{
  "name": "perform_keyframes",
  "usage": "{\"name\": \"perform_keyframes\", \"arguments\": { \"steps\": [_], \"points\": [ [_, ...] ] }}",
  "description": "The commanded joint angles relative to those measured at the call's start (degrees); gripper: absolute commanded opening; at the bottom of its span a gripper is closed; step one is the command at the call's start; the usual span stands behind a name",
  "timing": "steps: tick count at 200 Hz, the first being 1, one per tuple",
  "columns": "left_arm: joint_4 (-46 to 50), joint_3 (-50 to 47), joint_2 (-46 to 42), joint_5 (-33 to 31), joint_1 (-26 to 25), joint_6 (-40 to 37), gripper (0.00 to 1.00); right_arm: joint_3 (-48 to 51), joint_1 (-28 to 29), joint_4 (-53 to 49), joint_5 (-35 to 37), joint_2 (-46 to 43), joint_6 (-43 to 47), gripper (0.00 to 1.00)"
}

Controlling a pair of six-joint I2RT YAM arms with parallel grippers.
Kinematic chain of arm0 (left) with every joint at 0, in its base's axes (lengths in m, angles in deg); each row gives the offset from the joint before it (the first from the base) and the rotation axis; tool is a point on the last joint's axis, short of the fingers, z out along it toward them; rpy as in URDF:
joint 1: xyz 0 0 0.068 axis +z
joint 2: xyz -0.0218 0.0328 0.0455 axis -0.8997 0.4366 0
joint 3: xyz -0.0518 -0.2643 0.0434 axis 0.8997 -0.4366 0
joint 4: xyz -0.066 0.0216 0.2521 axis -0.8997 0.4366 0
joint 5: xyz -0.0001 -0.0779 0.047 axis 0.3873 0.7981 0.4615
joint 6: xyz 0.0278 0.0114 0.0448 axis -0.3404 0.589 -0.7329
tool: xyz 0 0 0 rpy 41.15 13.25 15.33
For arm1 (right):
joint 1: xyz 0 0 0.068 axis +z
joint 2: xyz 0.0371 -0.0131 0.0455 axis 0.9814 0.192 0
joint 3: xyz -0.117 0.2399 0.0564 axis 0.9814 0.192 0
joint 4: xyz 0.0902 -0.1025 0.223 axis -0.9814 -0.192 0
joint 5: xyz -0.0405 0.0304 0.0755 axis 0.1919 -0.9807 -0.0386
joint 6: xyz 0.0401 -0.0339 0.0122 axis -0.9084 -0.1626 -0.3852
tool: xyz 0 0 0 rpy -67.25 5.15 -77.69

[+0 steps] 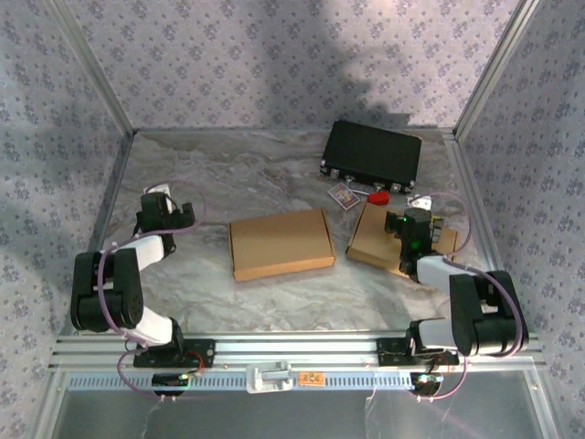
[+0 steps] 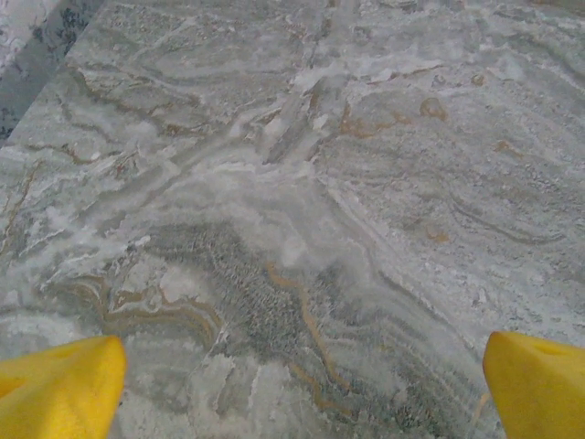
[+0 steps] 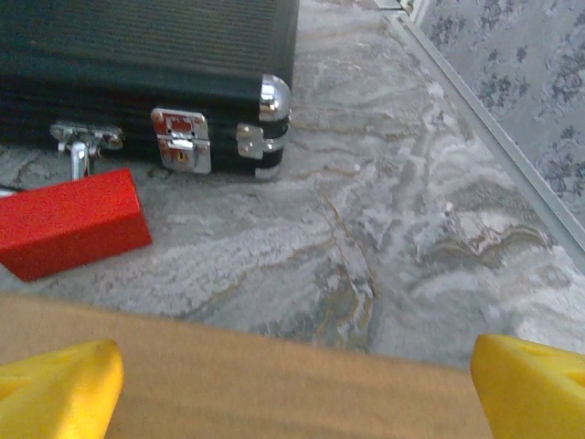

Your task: Fold the paper box

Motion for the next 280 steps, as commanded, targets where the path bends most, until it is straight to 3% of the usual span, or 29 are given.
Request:
{"name": "perform_keyframes", "arguments": {
  "steps": [1, 27, 63, 91, 110, 122, 138, 162, 173, 280],
  "points": [
    [-1.46, 1.32, 0.21, 3.74, 0.32, -1.65, 1.0, -3.16, -0.72, 5.08, -2.16, 3.75, 2.96, 0.99],
    [-3.19, 2.53, 2.18, 9.93, 0.36, -0.06, 1.0, -3.69, -1.94, 8.76, -4.41, 7.91, 4.51, 0.99],
    [-3.05, 4.47, 5.33, 11.38, -0.58, -1.01, 1.0, 0.57, -2.32, 14.06, -3.97, 6.28, 3.59, 0.99],
    [-19.31, -6.78, 1.15, 10.63, -1.55, -2.07, 1.0, 2.91, -2.76, 17.88, -3.99, 5.8, 3.0, 0.99],
    [-32.85, -12.43, 3.72, 9.98, -1.7, -1.73, 1.0, 4.1, -2.41, 19.82, -3.58, 5.65, 3.38, 0.99],
    [-25.91, -9.87, 2.7, 9.99, -1.79, -2.05, 1.0, 5.96, -2.06, 23.22, -4.06, 6.22, 3.86, 0.99],
    [-26.18, -9.81, 2.92, 9.38, -2.03, -2.08, 1.0, 8.73, -1.37, 34.09, -4.11, 10.97, 5.6, 0.99],
    [-26.64, -9.89, 3.19, 9.47, -1.96, -1.86, 1.0, 1.89, -1.46, 20.36, -3.65, 10.6, 4.48, 0.99],
    [-26.36, -9.76, 3.16, 9.55, -1.87, -1.87, 1.0, 0.63, -5.24, 15.98, -8.91, 9.46, 1.59, 0.99],
    [-26.59, -9.85, 3.16, 9.44, -2.0, -1.97, 1.0, 1.22, -4.06, 17.92, -6.81, 9.7, 2.63, 0.99]
  ]
}}
